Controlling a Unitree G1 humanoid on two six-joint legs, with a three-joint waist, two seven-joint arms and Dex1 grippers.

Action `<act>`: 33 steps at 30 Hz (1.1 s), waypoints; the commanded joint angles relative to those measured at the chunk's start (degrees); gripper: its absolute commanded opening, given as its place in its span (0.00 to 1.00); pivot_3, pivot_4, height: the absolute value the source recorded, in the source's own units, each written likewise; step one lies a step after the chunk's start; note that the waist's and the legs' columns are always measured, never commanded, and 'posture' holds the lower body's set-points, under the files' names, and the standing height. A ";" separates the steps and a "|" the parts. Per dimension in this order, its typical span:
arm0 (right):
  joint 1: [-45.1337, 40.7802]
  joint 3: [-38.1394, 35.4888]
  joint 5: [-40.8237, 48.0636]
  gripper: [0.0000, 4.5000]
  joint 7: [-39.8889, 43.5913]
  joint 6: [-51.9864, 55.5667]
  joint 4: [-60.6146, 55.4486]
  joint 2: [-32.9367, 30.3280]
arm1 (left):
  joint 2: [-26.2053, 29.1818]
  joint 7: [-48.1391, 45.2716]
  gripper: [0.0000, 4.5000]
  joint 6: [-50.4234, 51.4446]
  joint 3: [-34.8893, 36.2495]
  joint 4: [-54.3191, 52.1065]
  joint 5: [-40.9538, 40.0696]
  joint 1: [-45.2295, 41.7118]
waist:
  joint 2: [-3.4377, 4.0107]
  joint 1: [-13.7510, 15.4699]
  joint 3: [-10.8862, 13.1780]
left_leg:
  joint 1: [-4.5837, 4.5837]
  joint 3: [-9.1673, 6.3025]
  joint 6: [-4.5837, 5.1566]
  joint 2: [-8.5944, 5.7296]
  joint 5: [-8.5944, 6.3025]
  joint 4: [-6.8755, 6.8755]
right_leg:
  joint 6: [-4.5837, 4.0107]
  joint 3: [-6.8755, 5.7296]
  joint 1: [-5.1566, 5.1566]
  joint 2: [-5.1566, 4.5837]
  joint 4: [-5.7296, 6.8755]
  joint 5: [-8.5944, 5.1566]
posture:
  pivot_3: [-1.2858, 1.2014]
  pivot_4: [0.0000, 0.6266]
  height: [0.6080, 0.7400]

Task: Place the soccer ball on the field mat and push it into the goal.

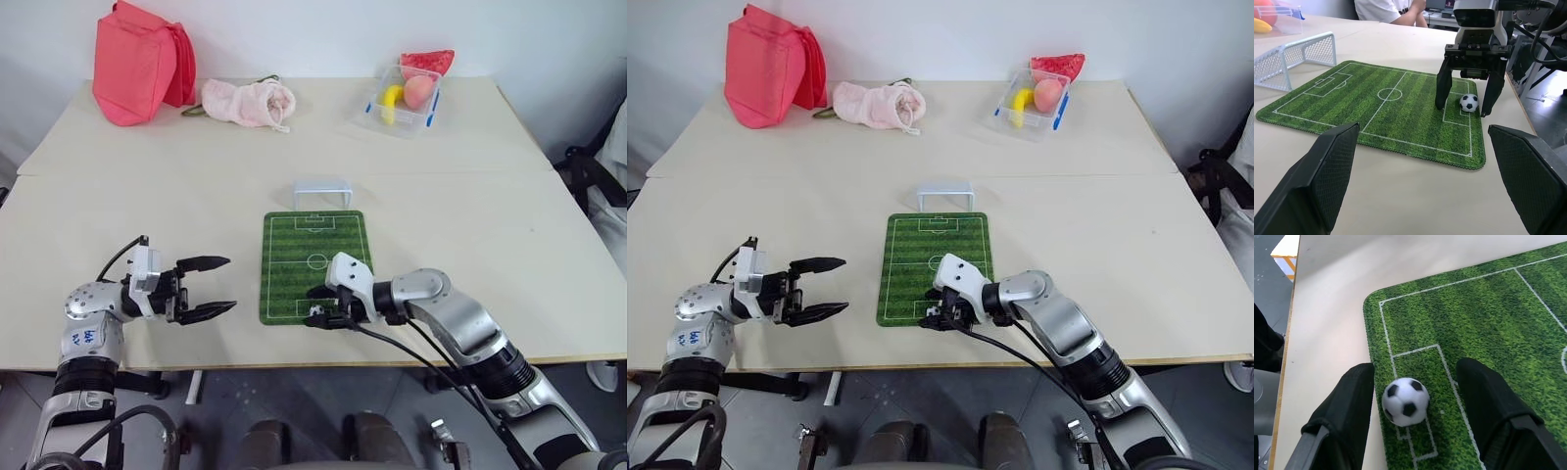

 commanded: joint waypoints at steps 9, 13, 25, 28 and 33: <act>-4.19 -2.62 2.29 0.59 -0.79 5.21 -13.81 -1.63 | 0.24 -1.80 1.00 -0.28 0.75 -0.25 -0.50 -0.70 | 0.00 0.06 0.00 | 0.00 -0.03 0.00 0.00 0.00 0.00 | 0.00 -0.01 0.00 0.00 -0.02 0.00 | 0.52 0.24 1.00; -1.57 -3.04 5.00 0.34 -2.00 9.85 -21.05 -2.50 | 0.41 -2.32 1.00 -0.05 0.75 -0.49 -0.70 -0.29 | -0.01 0.08 0.01 | 0.00 -0.03 0.00 0.00 0.00 -0.03 | 0.00 -0.01 0.01 -0.01 -0.04 0.00 | 0.52 0.24 1.00; 5.03 5.19 0.23 0.01 -1.33 3.63 -16.23 -5.52 | 1.13 -3.55 1.00 2.33 -0.04 -2.00 -0.81 -0.43 | -0.07 -0.04 0.03 | 0.02 -0.07 -0.01 -0.02 0.00 -0.08 | 0.00 -0.02 0.02 -0.01 -0.09 0.00 | 0.52 0.24 1.00; 5.20 3.76 0.54 0.01 -2.37 2.98 -13.79 -3.68 | 1.25 -3.67 1.00 2.56 0.04 -2.01 -0.80 -0.49 | -0.11 0.07 0.06 | 0.02 -0.08 0.00 -0.04 0.00 -0.07 | 0.00 -0.02 0.03 -0.02 -0.08 0.00 | 0.52 0.24 1.00; 1.79 -2.10 -0.02 0.01 -3.90 0.12 -6.53 -3.39 | 1.23 -3.70 1.00 2.36 0.12 -1.53 -0.68 -0.72 | -0.12 0.07 0.07 | 0.02 -0.08 0.00 -0.04 0.00 -0.06 | 0.00 -0.03 0.04 -0.02 -0.09 0.00 | 0.52 0.24 1.00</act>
